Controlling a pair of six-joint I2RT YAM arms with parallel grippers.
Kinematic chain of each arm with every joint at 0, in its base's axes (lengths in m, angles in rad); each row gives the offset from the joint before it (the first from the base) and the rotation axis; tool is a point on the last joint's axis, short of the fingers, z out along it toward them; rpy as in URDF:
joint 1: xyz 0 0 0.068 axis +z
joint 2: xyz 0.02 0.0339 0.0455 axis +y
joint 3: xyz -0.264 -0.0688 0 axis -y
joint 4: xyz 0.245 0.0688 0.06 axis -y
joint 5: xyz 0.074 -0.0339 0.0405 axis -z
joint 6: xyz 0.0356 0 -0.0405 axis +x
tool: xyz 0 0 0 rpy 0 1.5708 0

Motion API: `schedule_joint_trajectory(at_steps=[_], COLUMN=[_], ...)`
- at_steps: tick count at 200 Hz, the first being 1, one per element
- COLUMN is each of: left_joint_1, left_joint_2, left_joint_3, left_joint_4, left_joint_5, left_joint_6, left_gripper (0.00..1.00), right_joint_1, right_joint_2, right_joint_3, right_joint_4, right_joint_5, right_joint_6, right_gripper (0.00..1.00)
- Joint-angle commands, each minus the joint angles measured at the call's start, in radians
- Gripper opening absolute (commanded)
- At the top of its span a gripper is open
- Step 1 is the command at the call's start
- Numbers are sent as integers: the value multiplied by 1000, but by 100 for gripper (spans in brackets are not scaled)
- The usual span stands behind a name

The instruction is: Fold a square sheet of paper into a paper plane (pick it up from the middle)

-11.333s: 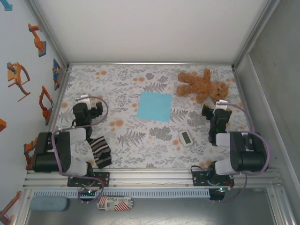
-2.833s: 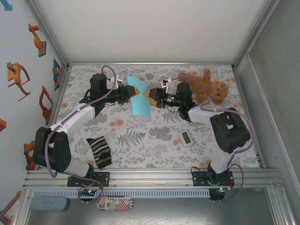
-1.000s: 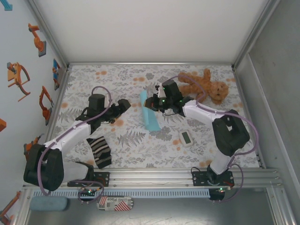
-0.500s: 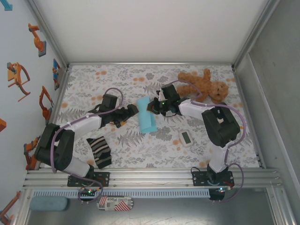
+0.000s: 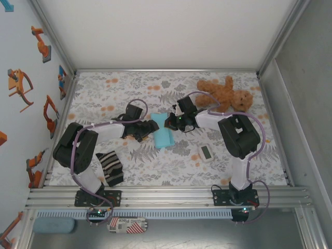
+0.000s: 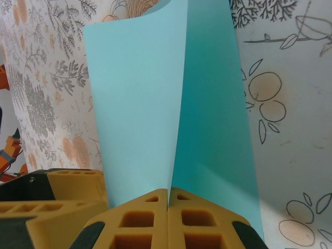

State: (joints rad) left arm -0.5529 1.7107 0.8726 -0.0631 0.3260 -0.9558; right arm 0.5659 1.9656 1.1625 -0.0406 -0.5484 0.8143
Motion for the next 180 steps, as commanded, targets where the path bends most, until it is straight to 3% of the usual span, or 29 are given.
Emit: schedule_joint_trajectory(at_steps=[1, 37, 59, 116, 135, 141, 149, 154, 180], left_joint_1=[-14, -22, -25, -27, -27, -27, -27, -28, -30], left_joint_2=[23, 48, 65, 96, 112, 118, 126, 130, 179], left_joint_3=[43, 98, 112, 125, 137, 140, 143, 138, 141], left_joint_4=[17, -44, -67, -92, -137, -156, -178, -190, -221], left_joint_5=[-18, -39, -51, -61, -90, -104, -122, -137, -151], left_joint_6=[-24, 10, 14, 23, 21, 17, 2, -12, -35], left_gripper=[67, 66, 56, 47, 44, 43, 40, 39, 36], right_joint_1=[-10, -11, -12, -12, -14, -18, -26, -33, -62], right_joint_2=[15, 30, 33, 31, 13, 2, -13, -28, -128], right_joint_3=[36, 47, 49, 44, 43, 44, 45, 42, -16], right_joint_4=[5, 8, 10, 13, 1, -12, -32, -42, -36], right_joint_5=[-5, -22, -22, -27, -9, 4, 23, 35, 107], right_joint_6=[-27, -32, -33, -32, -32, -28, -22, -15, -13], right_gripper=[0, 0, 0, 0, 15, 26, 50, 58, 64])
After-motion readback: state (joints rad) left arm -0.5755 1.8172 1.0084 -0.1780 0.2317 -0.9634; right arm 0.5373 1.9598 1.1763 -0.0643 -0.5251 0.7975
